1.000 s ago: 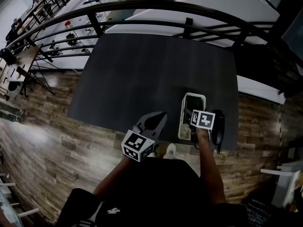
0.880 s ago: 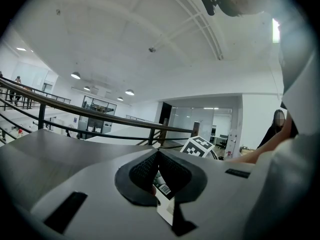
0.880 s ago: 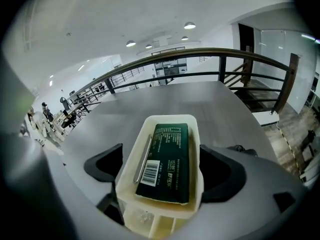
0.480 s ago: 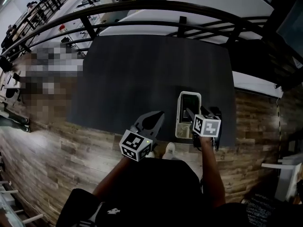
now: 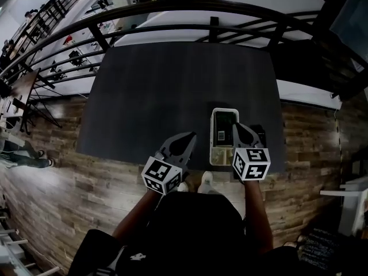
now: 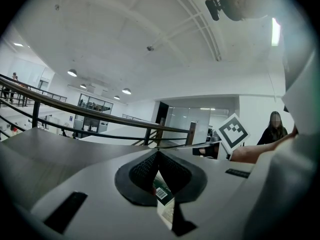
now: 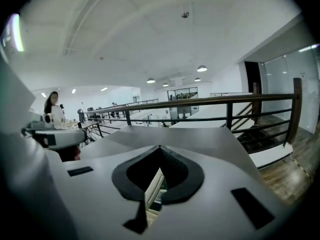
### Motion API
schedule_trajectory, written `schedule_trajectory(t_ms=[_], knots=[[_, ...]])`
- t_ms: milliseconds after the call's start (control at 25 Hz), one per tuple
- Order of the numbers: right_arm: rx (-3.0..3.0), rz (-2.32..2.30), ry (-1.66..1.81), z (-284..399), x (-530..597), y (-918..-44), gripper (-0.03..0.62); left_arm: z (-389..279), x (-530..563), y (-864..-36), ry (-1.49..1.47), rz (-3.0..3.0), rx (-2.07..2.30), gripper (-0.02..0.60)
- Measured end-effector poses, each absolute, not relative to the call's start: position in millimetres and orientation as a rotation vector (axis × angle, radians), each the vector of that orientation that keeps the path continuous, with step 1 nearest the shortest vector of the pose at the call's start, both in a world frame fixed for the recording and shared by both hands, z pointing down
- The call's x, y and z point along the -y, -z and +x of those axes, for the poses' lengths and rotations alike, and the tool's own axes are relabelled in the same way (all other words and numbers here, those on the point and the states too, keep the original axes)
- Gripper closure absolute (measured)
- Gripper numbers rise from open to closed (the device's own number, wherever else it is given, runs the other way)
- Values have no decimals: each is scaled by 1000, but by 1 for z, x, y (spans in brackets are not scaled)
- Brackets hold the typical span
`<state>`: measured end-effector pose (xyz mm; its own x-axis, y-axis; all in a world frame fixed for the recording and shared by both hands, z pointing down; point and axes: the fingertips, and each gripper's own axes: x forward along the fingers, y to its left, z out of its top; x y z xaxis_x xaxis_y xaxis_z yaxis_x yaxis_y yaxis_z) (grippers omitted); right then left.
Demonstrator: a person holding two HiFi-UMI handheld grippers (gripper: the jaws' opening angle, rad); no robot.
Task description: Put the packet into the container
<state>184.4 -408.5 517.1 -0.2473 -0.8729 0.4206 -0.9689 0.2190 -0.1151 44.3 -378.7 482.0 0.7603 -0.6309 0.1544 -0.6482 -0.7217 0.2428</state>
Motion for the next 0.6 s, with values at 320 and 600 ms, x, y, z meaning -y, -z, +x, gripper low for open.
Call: schedule_trajectory(t_ms=[320, 600], knots=[[2459, 1769, -426, 170, 389, -469, 591, 56, 381, -468, -59, 2717, 974, 575], [2525, 1779, -307, 160, 373, -459, 591, 64, 383, -462, -49, 2740, 948, 575]])
